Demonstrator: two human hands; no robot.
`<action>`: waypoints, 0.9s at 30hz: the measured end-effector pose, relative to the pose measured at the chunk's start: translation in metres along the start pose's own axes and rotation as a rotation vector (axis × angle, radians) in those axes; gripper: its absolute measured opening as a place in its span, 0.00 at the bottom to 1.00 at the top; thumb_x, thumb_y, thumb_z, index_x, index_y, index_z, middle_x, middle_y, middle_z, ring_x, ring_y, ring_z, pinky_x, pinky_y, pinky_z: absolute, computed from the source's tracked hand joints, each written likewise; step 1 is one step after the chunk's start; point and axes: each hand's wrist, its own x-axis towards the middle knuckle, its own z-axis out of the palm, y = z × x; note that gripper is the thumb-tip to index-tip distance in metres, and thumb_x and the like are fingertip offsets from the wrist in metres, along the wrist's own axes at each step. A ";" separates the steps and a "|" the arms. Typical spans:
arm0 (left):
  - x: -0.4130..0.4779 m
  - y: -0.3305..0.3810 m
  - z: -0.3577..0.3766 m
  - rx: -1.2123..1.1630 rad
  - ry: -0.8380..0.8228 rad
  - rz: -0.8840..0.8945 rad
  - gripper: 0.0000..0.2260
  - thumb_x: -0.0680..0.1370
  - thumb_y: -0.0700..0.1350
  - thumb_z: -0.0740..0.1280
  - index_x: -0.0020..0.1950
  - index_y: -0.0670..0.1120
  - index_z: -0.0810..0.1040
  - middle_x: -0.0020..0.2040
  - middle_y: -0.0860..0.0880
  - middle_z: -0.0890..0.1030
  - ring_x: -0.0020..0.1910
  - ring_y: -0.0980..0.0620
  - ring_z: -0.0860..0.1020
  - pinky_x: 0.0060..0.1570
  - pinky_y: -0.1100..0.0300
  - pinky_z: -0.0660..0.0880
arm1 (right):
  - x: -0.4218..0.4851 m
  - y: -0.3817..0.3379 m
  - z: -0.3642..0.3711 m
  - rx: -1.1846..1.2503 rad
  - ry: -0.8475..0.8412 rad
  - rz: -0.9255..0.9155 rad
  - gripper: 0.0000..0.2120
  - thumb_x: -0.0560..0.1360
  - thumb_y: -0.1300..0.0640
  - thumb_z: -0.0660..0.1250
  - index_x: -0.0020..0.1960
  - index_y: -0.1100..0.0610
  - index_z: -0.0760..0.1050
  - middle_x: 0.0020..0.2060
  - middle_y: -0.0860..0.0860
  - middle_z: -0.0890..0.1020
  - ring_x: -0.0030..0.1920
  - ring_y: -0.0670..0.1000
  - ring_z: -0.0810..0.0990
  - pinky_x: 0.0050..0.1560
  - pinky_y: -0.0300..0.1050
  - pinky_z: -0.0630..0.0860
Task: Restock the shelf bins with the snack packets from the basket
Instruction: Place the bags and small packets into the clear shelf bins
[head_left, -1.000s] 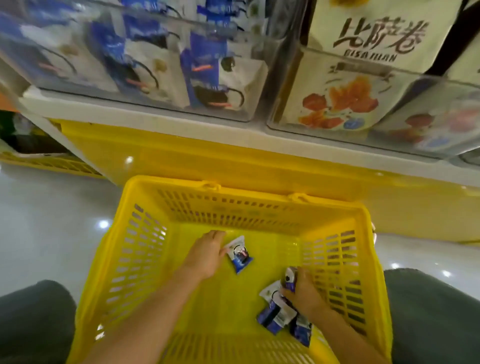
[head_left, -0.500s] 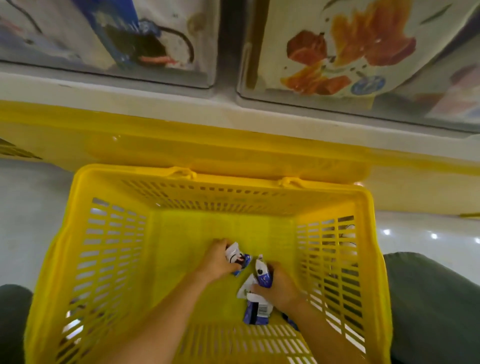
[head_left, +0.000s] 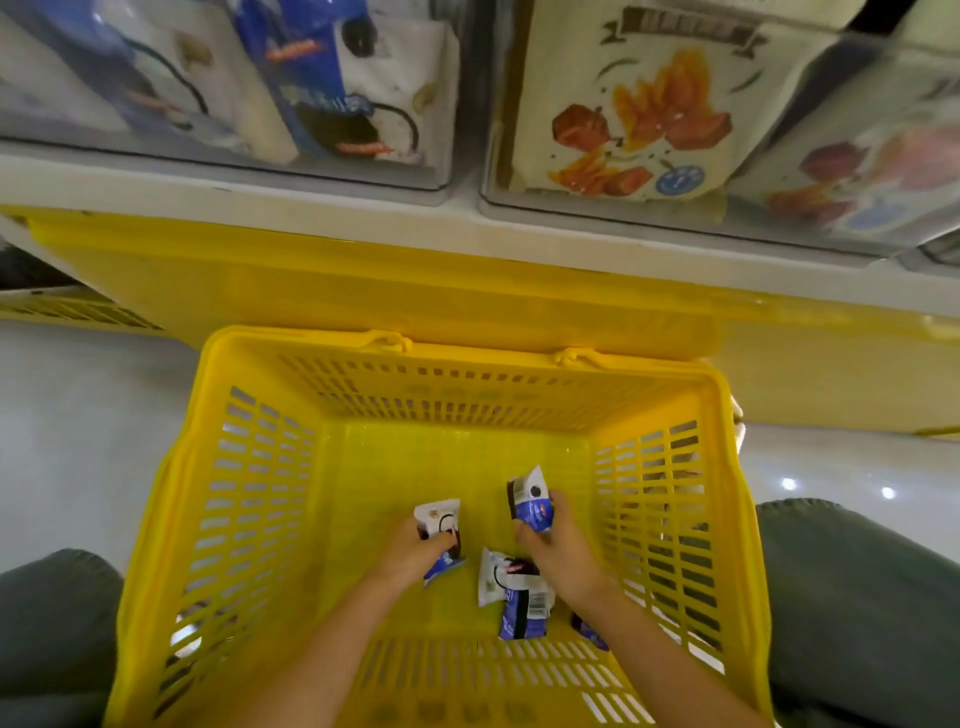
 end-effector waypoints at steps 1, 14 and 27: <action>-0.007 0.006 0.003 -0.104 -0.028 -0.015 0.08 0.76 0.38 0.66 0.55 0.44 0.74 0.48 0.51 0.79 0.45 0.54 0.76 0.38 0.66 0.71 | -0.005 -0.008 0.001 -0.006 -0.010 -0.040 0.17 0.77 0.61 0.65 0.63 0.57 0.64 0.52 0.53 0.77 0.46 0.47 0.77 0.37 0.27 0.72; -0.031 0.013 -0.011 -0.400 -0.117 0.073 0.19 0.73 0.44 0.71 0.61 0.50 0.69 0.56 0.48 0.79 0.50 0.52 0.80 0.49 0.58 0.78 | -0.016 0.009 -0.006 -0.342 -0.156 -0.169 0.24 0.74 0.61 0.68 0.68 0.56 0.66 0.64 0.49 0.71 0.65 0.48 0.71 0.60 0.33 0.68; -0.029 0.004 -0.027 -0.358 -0.101 0.014 0.20 0.74 0.42 0.69 0.63 0.47 0.68 0.57 0.45 0.79 0.49 0.50 0.81 0.42 0.60 0.77 | 0.001 0.056 0.003 -0.885 -0.464 -0.140 0.33 0.68 0.46 0.72 0.67 0.54 0.64 0.62 0.52 0.71 0.62 0.53 0.70 0.56 0.46 0.68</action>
